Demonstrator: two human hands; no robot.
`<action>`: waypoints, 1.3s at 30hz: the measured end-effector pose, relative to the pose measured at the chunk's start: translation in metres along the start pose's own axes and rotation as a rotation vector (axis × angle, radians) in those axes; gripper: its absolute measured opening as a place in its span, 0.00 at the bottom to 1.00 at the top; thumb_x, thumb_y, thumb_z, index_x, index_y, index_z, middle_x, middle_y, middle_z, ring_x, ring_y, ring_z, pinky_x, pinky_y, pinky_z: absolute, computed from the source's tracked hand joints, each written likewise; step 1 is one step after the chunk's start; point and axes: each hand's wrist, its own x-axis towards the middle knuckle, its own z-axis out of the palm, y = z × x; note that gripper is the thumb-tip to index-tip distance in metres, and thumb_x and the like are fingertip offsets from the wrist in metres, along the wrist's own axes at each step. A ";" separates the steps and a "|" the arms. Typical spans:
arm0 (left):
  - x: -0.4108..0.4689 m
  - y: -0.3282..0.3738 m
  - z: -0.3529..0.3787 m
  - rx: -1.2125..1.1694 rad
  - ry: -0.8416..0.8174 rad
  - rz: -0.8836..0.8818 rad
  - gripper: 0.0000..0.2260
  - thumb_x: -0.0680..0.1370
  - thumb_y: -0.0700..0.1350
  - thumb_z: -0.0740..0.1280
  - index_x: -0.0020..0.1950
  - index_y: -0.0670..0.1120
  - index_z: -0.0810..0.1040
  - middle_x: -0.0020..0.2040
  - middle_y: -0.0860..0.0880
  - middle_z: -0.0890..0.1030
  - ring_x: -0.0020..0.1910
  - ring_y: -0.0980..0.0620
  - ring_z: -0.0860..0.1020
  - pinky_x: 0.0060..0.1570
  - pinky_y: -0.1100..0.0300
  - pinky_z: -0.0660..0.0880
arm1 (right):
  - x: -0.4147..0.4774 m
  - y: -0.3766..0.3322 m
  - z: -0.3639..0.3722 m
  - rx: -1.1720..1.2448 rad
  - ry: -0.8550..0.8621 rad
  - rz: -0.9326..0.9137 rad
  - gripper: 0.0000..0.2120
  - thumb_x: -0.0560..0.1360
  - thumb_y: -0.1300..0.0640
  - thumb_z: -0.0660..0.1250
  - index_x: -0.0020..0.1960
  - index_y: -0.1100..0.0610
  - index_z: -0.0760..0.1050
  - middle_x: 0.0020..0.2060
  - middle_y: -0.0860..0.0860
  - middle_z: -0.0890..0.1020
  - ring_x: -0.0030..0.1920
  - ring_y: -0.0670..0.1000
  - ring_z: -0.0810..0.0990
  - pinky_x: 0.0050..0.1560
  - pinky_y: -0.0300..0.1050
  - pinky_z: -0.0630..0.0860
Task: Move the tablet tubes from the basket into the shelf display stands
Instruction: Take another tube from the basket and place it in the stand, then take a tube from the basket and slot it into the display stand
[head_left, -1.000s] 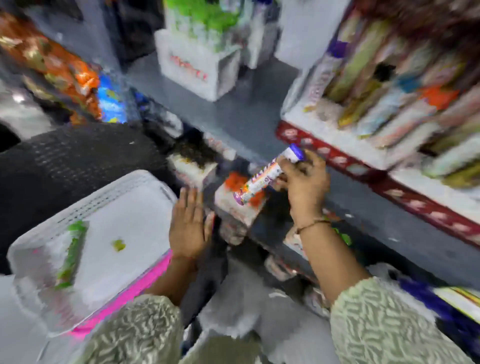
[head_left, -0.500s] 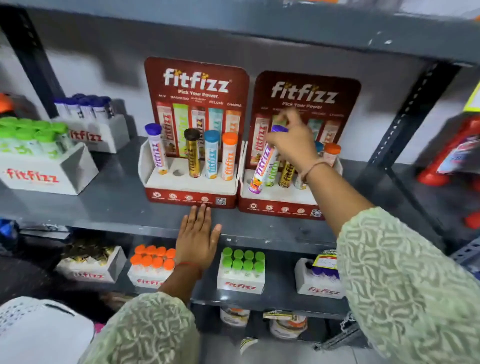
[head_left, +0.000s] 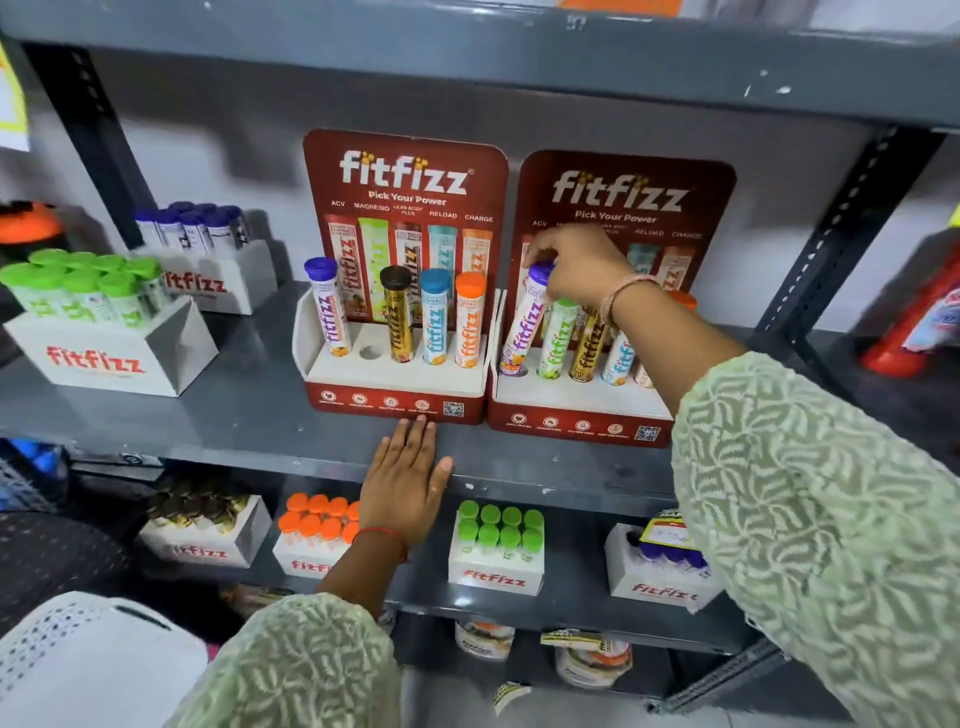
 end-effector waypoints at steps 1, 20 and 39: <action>0.000 0.000 0.000 0.007 -0.002 0.000 0.49 0.63 0.68 0.21 0.72 0.43 0.53 0.75 0.43 0.56 0.74 0.46 0.50 0.71 0.53 0.44 | 0.001 -0.001 -0.001 -0.028 0.002 -0.019 0.18 0.67 0.74 0.64 0.51 0.58 0.81 0.56 0.57 0.81 0.56 0.56 0.79 0.56 0.44 0.75; -0.006 -0.007 -0.008 -0.002 0.091 0.065 0.24 0.80 0.54 0.41 0.73 0.42 0.50 0.75 0.46 0.52 0.73 0.48 0.45 0.71 0.54 0.42 | -0.020 -0.008 0.021 -0.256 0.141 -0.118 0.28 0.68 0.71 0.62 0.63 0.49 0.74 0.68 0.54 0.74 0.69 0.59 0.67 0.69 0.55 0.61; -0.364 -0.191 0.000 0.082 0.217 -1.064 0.24 0.77 0.49 0.48 0.67 0.34 0.64 0.67 0.33 0.68 0.66 0.31 0.64 0.65 0.50 0.53 | -0.188 -0.295 0.429 0.264 -0.849 -0.767 0.12 0.76 0.62 0.63 0.56 0.65 0.79 0.67 0.59 0.74 0.66 0.56 0.74 0.69 0.49 0.66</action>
